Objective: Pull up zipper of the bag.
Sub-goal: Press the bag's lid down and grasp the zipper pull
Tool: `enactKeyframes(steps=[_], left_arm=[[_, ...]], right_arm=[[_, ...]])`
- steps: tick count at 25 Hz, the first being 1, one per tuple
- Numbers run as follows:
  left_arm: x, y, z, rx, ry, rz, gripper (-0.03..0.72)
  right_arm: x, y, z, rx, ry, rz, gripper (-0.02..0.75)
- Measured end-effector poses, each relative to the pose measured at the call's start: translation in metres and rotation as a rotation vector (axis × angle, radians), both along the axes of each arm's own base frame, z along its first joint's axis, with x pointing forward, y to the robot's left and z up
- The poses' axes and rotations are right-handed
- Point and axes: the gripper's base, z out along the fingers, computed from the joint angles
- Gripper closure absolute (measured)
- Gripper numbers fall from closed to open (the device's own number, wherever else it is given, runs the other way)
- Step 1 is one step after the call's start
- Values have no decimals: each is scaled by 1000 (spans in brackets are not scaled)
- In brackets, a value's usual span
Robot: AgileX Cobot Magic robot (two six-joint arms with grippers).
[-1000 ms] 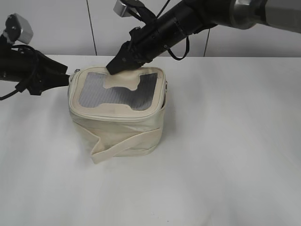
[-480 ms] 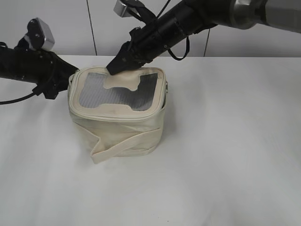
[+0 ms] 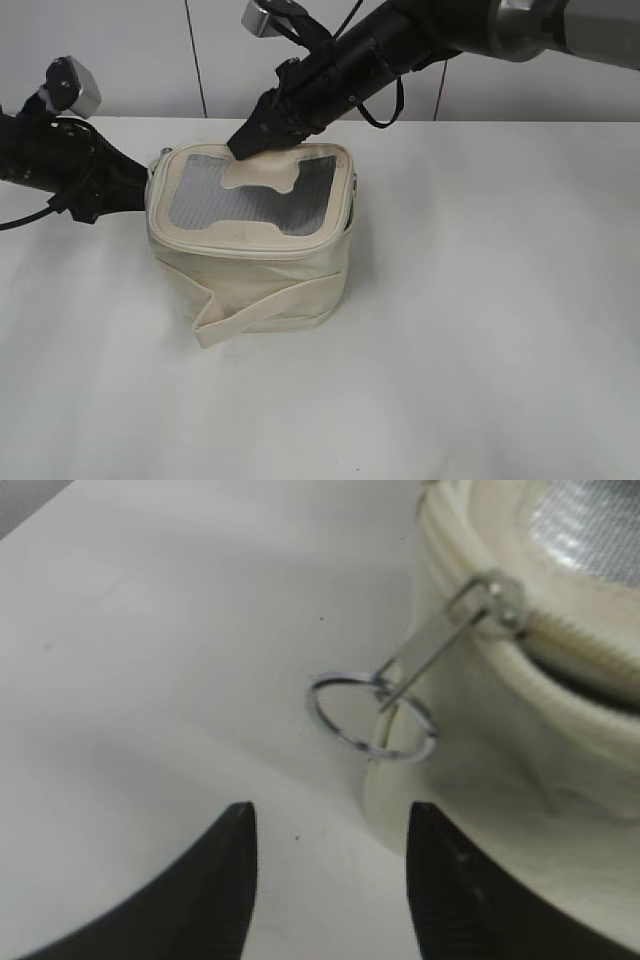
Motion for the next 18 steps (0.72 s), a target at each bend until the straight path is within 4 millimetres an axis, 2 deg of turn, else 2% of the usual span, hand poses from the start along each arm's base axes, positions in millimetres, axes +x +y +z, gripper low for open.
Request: enactKeyframes(steps=[10,18], left_arm=[[0,-8,3,-51,14,20,316],[6,-15,11,-143,-46,54,319]], right_arm=[[0,-1,0,-7,4,-5,692],[1,-2,-1,-11,5,-5,692]])
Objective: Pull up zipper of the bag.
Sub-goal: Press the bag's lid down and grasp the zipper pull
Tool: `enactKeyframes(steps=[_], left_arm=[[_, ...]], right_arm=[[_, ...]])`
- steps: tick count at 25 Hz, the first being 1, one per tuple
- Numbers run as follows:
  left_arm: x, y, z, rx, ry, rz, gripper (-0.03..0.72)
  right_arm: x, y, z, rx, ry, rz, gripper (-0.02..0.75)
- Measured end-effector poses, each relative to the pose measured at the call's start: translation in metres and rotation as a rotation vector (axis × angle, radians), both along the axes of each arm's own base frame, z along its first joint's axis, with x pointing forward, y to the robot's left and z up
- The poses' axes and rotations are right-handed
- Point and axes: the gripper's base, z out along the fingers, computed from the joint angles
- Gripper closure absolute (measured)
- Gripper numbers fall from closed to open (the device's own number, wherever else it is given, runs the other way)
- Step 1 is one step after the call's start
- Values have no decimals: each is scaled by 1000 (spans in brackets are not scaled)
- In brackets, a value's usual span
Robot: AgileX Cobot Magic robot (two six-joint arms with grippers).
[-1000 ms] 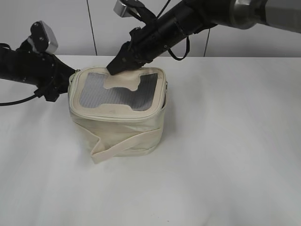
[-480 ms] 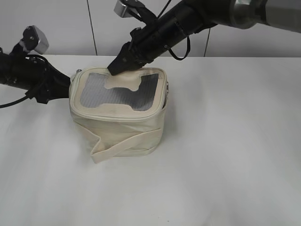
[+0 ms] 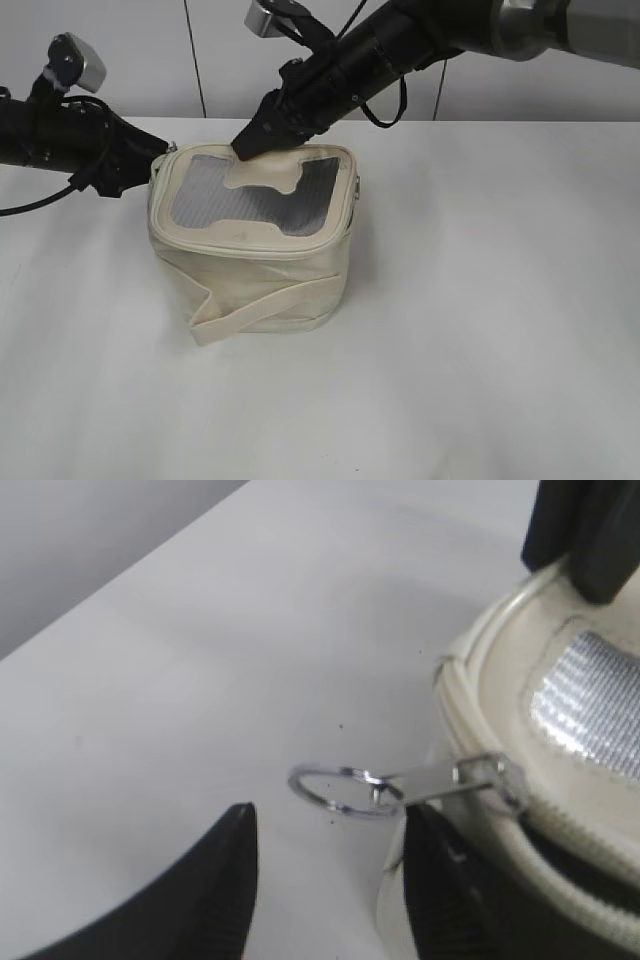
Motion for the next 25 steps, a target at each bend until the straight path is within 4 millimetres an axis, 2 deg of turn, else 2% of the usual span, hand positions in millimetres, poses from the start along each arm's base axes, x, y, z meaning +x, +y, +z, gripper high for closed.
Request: enactKeyframes(steps=[10,12,14,17,18,25], left_arm=[[1,-3,4,-25,-65,-35,319],[0,-3,4,-13,-73,-48,340],[-2,-3,2,9,-75,-75,435],[-4,-4,0,46,-77,-118,639],[-5,-4,-1,52,-77,-124,669],[-7,-1,-2,116,-19,-98,690]], right_arm=[[0,0,0,0,3,0,692],[0,0,0,0,3,0,692],[0,0,0,0,3,0,692],[0,0,0,0,3,0,692],[0,0,0,0,2,0,692],[0,1,0,1,7,-14,694]])
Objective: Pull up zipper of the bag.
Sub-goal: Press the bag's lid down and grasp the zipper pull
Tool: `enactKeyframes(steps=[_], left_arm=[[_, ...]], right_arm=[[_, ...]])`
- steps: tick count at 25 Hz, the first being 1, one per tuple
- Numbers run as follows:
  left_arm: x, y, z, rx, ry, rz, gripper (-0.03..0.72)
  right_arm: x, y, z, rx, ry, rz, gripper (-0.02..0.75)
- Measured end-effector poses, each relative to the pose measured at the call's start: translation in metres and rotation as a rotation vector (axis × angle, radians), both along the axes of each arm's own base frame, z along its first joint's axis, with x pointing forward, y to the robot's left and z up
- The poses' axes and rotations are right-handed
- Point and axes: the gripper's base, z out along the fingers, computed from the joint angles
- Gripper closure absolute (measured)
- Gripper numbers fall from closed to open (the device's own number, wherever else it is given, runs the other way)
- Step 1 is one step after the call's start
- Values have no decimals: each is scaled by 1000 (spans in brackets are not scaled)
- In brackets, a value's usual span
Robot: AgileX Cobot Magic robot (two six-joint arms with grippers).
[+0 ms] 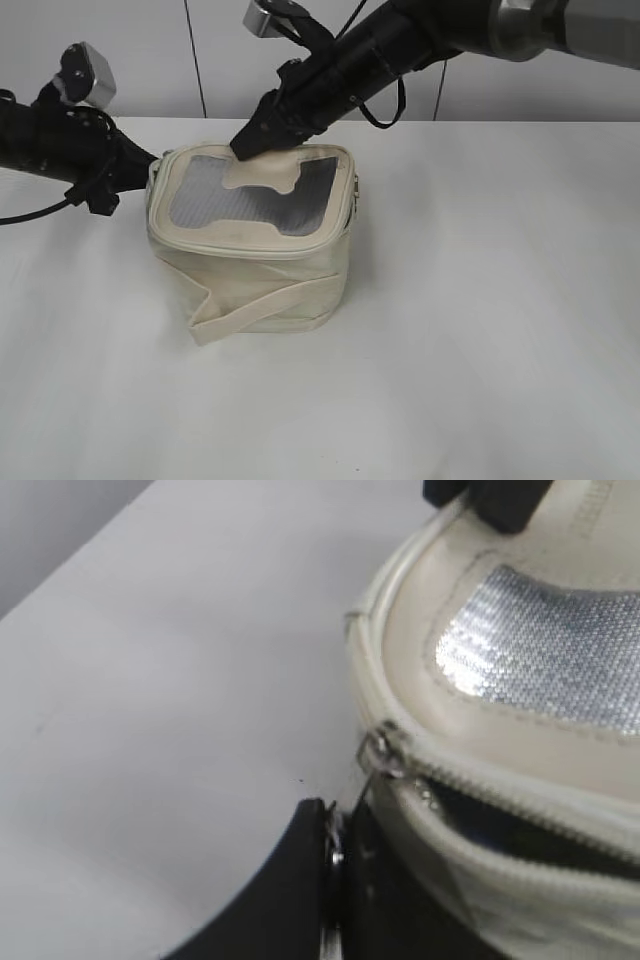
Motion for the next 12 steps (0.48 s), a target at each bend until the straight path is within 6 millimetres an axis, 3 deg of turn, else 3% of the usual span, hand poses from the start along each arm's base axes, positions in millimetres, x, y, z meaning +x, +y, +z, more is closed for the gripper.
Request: enactKeyframes(steps=[7,12], left_arm=[[-13,6,22,65,98,112,692],[-45,12,24,95,134,220,697]], right_arm=[[0,0,0,2,25,-24,694],[-1,2,0,7,45,-36,694]])
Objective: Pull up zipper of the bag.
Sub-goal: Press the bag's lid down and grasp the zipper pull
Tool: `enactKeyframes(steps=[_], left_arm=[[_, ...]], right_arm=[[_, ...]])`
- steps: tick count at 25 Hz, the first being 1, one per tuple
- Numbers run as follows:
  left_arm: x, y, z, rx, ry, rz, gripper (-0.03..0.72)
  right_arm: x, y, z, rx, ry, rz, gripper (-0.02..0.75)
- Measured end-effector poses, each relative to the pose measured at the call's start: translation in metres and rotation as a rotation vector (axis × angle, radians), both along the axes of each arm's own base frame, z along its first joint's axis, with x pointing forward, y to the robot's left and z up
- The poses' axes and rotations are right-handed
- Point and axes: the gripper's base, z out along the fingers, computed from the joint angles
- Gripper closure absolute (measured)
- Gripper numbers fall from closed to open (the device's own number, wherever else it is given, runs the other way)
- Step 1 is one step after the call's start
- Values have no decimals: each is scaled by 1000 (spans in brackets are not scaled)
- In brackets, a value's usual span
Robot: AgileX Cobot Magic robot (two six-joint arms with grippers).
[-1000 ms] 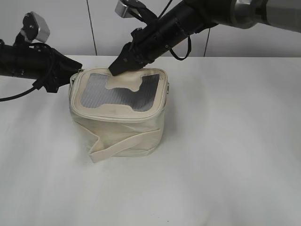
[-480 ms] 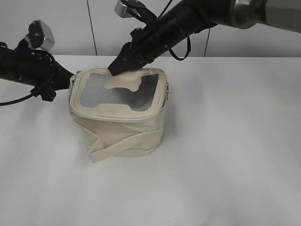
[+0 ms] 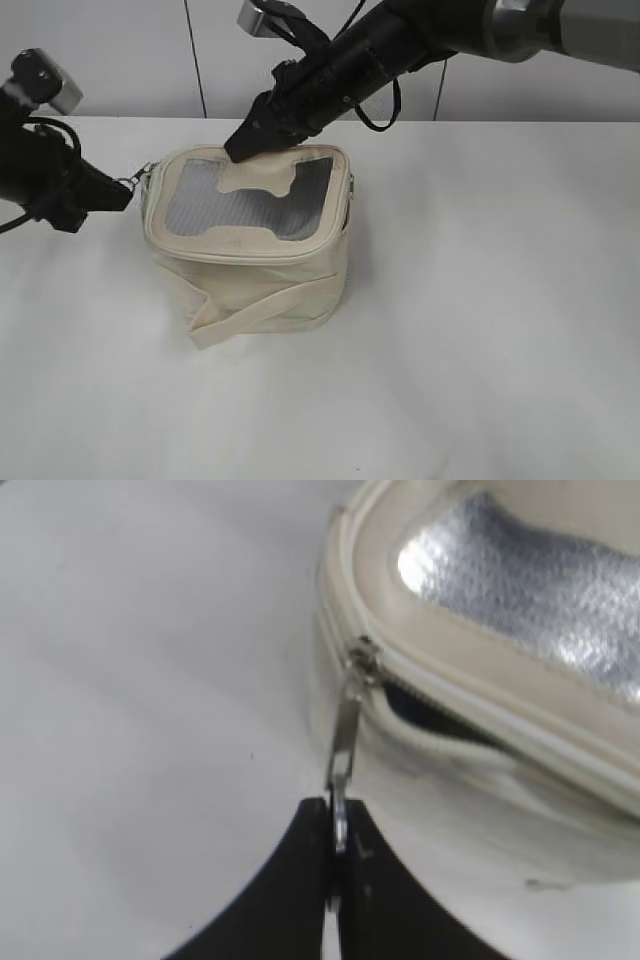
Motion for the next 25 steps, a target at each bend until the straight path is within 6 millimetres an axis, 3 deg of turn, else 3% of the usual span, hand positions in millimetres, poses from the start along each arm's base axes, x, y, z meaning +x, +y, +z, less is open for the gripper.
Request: enactKeyframes(steps=[12,16,20,25], left_arm=[[-72,7,24,-47,-20,157,697],[-82,9,36,-98,-35,241,693],[-92,7,47,-107,-56,210,697],[-102,5,47,-125,50,195,697]], right_arm=[[-4,5,0,17,96,-47,694],[-7,7,1,22,124,-48,694],[-8,8,1,26,154,-54,694],[-10,10,2,43,197,-69,694]])
